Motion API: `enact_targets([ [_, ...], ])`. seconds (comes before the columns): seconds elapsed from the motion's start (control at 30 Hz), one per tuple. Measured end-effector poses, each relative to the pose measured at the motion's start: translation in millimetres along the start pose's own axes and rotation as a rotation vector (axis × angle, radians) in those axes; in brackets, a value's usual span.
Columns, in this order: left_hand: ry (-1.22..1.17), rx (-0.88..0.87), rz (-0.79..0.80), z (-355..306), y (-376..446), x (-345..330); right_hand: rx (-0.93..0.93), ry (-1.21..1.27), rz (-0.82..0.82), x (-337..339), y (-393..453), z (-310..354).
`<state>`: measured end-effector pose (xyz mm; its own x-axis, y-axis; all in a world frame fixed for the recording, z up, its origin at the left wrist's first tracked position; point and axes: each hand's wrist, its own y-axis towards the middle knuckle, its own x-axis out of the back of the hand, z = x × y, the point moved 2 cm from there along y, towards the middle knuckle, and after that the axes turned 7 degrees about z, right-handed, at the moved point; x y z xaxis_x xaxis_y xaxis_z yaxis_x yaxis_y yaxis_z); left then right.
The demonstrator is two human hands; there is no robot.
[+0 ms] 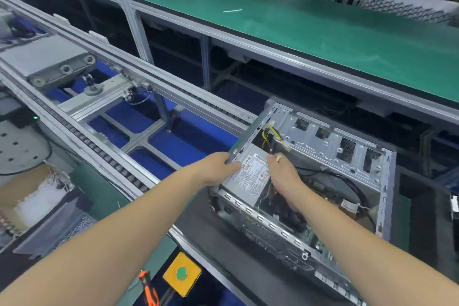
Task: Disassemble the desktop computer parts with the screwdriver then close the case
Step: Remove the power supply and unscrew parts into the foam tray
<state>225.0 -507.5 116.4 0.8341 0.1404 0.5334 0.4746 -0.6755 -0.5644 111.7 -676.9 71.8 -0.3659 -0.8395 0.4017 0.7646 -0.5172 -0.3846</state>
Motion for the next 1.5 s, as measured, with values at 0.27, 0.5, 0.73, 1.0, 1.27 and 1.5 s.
enact_targets([
  [0.27,0.007,-0.025,0.003,7,3,-13,0.091,0.042,-0.095,11,-1,-3],
  [0.5,-0.049,0.036,-0.045,1,18,-9,0.005,0.024,-0.109,11,15,-2],
  [0.73,-0.042,0.049,-0.080,-11,22,-15,-0.036,0.060,-0.083,13,22,-2],
  [1.0,-0.135,-0.073,-0.074,1,17,-16,-0.040,0.123,0.123,13,13,5],
  [1.27,-0.339,0.014,0.018,12,32,-16,0.031,-0.138,0.329,22,8,3],
  [1.5,-0.328,-0.071,0.061,9,29,-14,-0.087,0.005,0.402,10,8,-12],
])
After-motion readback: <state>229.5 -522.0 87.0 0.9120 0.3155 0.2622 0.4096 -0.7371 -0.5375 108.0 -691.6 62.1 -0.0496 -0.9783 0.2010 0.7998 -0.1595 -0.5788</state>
